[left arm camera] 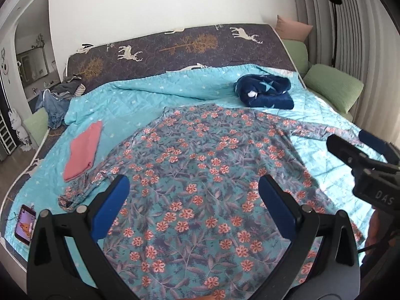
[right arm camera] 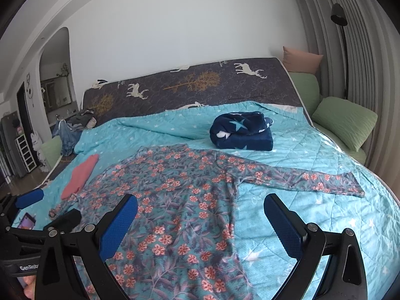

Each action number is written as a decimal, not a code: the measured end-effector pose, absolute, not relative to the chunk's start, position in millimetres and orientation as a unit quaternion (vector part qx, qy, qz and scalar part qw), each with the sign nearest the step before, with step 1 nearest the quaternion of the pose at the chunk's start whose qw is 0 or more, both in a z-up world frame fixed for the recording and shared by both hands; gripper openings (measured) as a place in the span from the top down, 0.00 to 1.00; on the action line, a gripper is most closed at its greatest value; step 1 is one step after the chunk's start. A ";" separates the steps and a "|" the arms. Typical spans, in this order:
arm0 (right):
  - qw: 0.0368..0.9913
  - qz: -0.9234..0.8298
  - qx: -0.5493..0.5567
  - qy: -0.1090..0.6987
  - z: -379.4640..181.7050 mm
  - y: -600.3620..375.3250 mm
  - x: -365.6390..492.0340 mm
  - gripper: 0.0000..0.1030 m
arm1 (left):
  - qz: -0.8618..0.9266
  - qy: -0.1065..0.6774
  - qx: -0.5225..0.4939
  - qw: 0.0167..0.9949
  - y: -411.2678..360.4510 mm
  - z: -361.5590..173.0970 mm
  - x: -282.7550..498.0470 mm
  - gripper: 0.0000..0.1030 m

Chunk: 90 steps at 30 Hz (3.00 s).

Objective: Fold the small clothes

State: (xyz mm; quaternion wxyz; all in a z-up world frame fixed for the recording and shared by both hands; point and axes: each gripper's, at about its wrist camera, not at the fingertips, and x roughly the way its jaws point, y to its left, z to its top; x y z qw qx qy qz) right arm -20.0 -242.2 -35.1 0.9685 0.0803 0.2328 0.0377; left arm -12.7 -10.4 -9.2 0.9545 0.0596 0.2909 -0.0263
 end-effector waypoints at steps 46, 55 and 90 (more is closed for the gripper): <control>0.968 0.002 0.012 0.251 -27.5 -190.7 -4.8 0.00 | -0.035 0.348 -0.033 0.936 58.5 -47.6 -4.1 0.01; 0.956 0.048 0.038 0.287 -35.1 -178.7 3.4 0.00 | -0.008 0.352 -0.047 0.935 87.8 -53.3 1.8 0.01; 0.934 0.066 0.070 0.344 -55.7 -164.4 34.2 0.00 | 0.096 0.535 -0.180 0.820 314.7 -164.0 166.5 0.68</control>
